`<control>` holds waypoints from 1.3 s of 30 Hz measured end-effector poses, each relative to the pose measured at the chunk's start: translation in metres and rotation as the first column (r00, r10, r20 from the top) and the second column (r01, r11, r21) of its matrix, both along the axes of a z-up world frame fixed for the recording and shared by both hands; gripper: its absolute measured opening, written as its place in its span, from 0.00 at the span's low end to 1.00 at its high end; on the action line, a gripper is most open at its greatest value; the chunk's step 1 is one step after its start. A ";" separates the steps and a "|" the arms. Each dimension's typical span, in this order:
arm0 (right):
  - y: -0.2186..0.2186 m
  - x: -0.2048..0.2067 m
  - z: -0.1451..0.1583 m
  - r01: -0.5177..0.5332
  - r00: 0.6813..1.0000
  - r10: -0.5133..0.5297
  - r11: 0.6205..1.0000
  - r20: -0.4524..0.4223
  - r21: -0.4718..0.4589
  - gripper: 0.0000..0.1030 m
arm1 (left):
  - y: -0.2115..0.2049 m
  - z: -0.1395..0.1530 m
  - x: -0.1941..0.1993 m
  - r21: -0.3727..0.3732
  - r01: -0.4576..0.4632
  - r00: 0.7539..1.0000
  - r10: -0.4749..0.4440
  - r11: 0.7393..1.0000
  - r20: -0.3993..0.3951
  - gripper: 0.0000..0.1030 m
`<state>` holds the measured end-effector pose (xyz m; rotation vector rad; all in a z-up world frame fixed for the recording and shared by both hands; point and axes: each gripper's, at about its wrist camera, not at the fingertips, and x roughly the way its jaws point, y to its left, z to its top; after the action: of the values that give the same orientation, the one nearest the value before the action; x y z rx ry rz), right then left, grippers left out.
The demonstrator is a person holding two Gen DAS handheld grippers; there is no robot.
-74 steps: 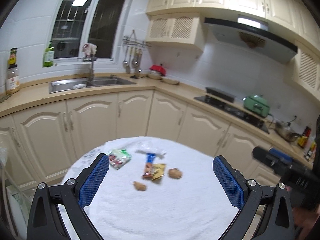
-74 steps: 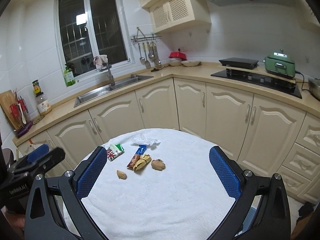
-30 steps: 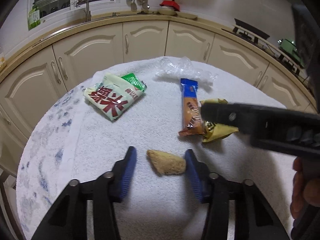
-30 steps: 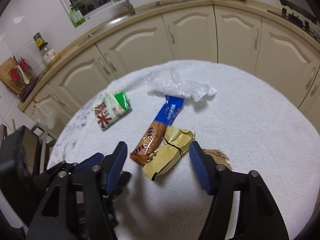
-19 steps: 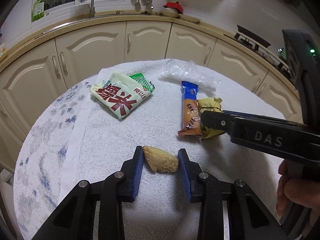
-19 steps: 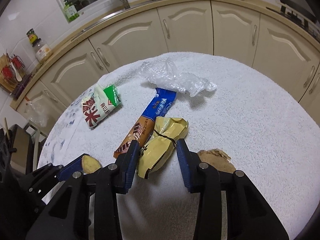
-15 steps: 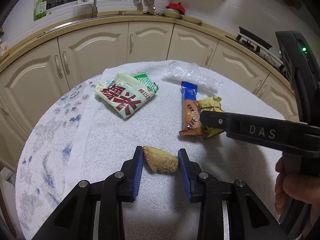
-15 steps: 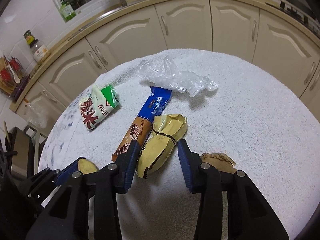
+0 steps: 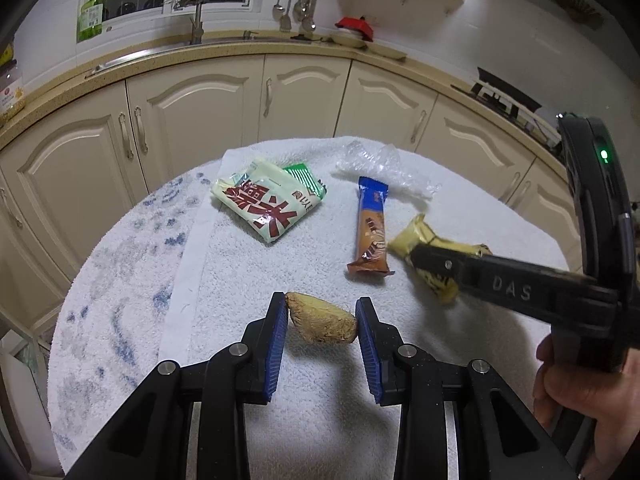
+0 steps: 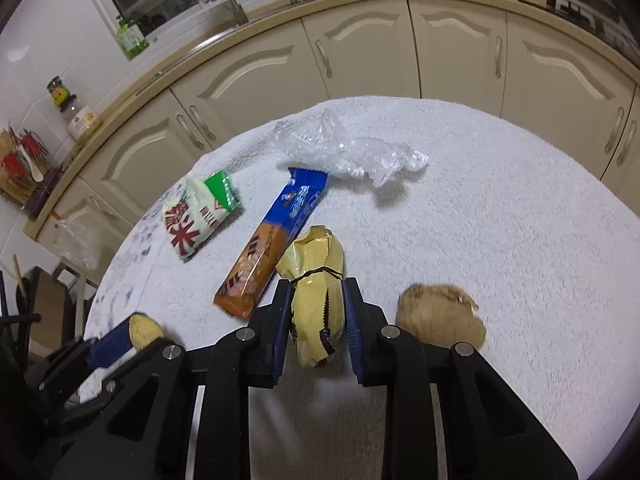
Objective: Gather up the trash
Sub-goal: 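Grasp the gold wrapper with the right tool while the left tool grasps the brown crust, then carry both items to the blue bin and open both tools to drop them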
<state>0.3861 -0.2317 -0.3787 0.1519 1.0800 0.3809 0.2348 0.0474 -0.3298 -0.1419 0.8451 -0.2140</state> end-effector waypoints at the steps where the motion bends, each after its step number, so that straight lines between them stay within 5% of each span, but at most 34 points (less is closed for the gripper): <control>1: -0.002 -0.005 0.001 -0.003 1.000 0.003 1.000 -0.003 0.009 0.24 | 0.001 0.001 -0.003 0.001 0.002 1.000 -0.002 1.000 0.004 0.29; 13: 0.008 -0.023 -0.001 -0.053 0.998 0.054 0.995 0.013 -0.082 0.24 | 0.004 0.010 -0.044 -0.009 -0.016 1.000 0.016 1.000 -0.022 0.29; 28: -0.049 -0.087 0.040 0.001 0.998 -0.006 0.997 0.059 0.073 0.23 | -0.017 0.058 -0.097 0.007 0.035 0.997 -0.036 0.999 0.073 0.29; 39: -0.127 -0.147 0.091 0.118 0.975 -0.136 0.987 0.173 0.111 0.23 | -0.083 0.104 -0.138 0.017 0.162 0.972 -0.162 0.987 0.168 0.29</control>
<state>0.2386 -0.3585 -0.2873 0.2696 0.8677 0.3273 0.0967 -0.0354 -0.2262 -0.0502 0.6884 -0.3728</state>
